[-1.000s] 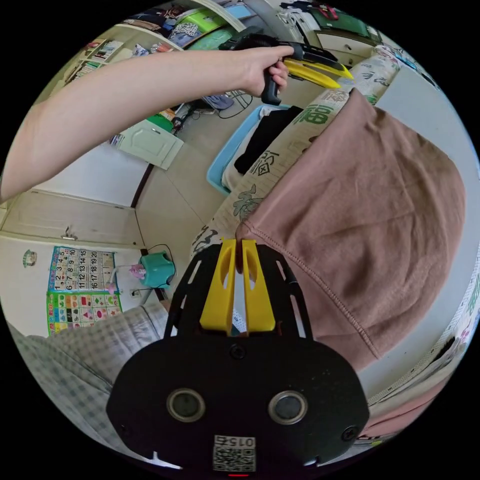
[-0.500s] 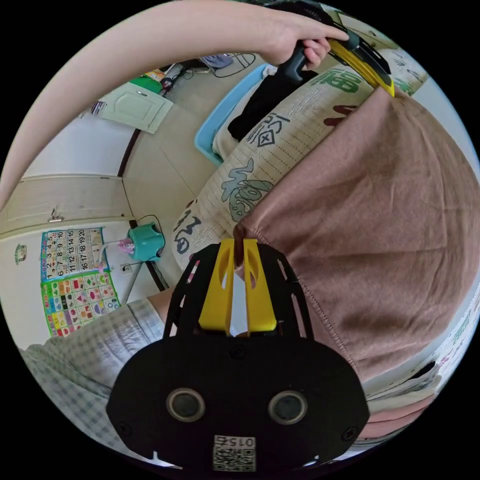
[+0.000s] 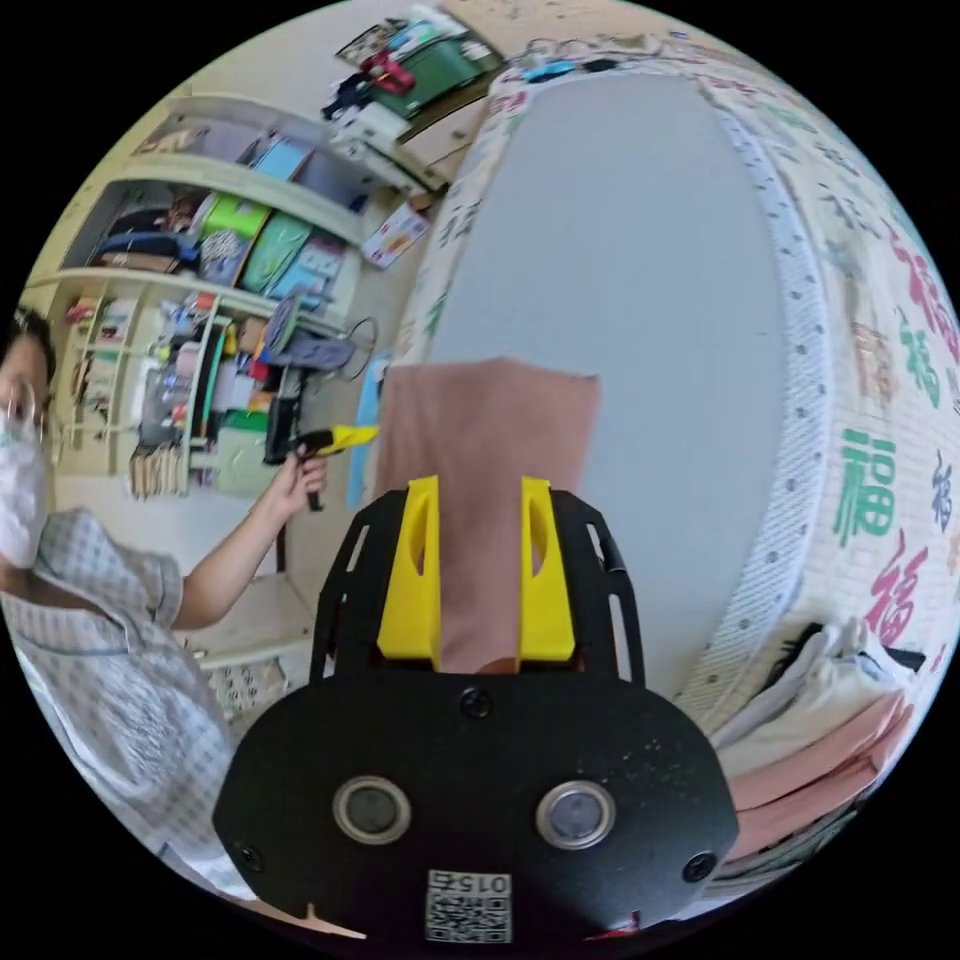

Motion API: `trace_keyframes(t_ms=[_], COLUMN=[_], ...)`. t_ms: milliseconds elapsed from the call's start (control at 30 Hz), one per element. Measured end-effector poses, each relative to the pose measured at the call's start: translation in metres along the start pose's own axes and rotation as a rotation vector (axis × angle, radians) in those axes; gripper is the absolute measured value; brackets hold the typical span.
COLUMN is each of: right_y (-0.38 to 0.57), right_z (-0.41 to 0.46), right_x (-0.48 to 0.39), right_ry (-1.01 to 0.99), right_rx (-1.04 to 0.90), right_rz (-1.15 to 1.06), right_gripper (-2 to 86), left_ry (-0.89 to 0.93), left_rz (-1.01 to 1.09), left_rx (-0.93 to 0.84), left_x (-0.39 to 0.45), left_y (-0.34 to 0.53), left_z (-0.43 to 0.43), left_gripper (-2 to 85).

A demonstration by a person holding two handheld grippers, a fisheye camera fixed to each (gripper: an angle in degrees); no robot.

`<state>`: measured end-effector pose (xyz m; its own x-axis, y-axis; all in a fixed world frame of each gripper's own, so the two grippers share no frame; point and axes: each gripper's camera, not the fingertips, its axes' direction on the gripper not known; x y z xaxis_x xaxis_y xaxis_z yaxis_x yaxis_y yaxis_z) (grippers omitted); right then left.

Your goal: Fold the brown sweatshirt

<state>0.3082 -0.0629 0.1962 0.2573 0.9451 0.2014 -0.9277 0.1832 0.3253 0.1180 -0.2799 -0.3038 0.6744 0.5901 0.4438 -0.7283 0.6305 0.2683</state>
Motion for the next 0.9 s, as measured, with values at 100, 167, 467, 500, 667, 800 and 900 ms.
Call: trace_keyframes(t_ms=[100,167,467,500,667,800,900], right_y=[-0.027,-0.046,-0.095,-0.096,-0.086,-0.079,-0.074], right_z=[0.023,0.05,0.113,0.115,0.107,0.129,0.153], right_x=[0.024,0.028,-0.019,-0.019,0.007,0.032,0.042], right_ry=[0.043,-0.04,-0.003,0.002,0.082,0.014,-0.028], right_rx=[-0.025,-0.074,-0.232,-0.239,-0.162,-0.204,-0.211], right_rz=[0.053,0.062,-0.204,-0.213,-0.154,-0.122,-0.15], right_gripper=[13.3,13.8,15.9,15.9,17.8,20.6,18.5], left_ry=[0.037,0.028,0.132,0.138,0.142,0.152,0.15], left_rz=[0.012,0.045,0.008,0.004,-0.023,-0.032,-0.033], left_rx=[0.019,0.013,0.094,0.1,0.123,0.119,0.109], left_x=[-0.01,-0.012,-0.041,-0.042,-0.056,-0.065,-0.067], left_y=[0.003,0.004,0.029,0.031,0.056,0.068,0.077], left_z=[0.014,0.024,0.038,0.038,0.047,0.06,0.071], left_gripper=[16.7,17.0,15.2,14.9,7.9,6.5,6.1])
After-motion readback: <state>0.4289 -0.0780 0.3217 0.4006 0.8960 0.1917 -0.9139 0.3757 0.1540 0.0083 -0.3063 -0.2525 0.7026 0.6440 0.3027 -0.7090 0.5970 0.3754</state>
